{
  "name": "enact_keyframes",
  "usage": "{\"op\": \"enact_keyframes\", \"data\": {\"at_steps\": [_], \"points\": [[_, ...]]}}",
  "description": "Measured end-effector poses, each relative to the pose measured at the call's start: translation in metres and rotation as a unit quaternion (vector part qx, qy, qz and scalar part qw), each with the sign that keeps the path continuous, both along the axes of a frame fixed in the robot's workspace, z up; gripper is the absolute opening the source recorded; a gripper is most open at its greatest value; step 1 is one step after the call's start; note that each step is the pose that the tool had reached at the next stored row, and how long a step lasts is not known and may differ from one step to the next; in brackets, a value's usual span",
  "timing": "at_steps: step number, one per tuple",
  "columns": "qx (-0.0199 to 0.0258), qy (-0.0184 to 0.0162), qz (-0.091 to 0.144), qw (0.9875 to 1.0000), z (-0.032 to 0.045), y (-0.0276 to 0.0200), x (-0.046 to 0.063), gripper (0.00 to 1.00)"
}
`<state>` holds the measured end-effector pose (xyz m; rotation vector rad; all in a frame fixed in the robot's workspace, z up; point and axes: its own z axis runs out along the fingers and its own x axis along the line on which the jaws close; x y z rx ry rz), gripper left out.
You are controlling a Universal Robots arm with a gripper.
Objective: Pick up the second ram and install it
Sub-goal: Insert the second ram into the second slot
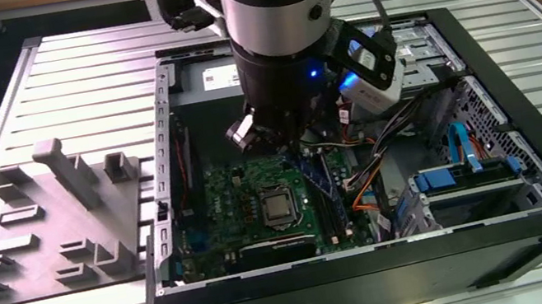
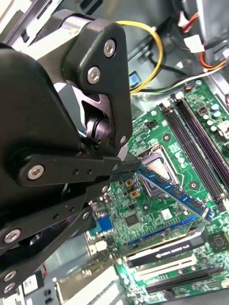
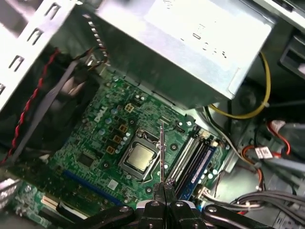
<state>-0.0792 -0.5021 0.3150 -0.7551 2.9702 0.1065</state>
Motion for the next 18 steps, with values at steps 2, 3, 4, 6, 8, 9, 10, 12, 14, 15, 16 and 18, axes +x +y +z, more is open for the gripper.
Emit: {"op": "enact_keyframes", "data": {"at_steps": [2,3,4,6,8,9,10,12,14,15,16,18], "points": [[0.0000,0.0000,-0.017,0.9999,-0.0003,0.0000,0.0000,0.11],[0.0000,0.0000,-0.026,0.9997,-0.0005,0.0000,0.0000,0.11],[0.0000,0.0000,-0.034,0.9994,-0.0006,0.0000,0.0000,0.11],[0.0000,0.0000,-0.051,0.9987,-0.0008,0.0000,0.0000,0.11],[0.0001,-0.0001,-0.068,0.9977,-0.0012,0.0000,0.0000,0.11],[0.0001,0.0000,-0.078,0.9969,-0.0014,0.0000,0.0000,0.11],[0.0000,0.0000,-0.087,0.9962,-0.0015,0.0000,0.0000,0.11],[-0.0001,0.0000,-0.105,0.9945,-0.0019,0.0000,0.0000,0.11],[-0.0001,0.0000,-0.123,0.9924,-0.0024,0.0000,0.0000,0.11],[-0.0001,0.0000,-0.132,0.9913,-0.0026,0.0000,0.0000,0.11],[0.0000,0.0000,-0.141,0.9901,-0.0029,0.0000,0.0000,0.11],[0.0000,0.0000,-0.159,0.9872,-0.0034,0.0000,0.0000,0.11]]}}
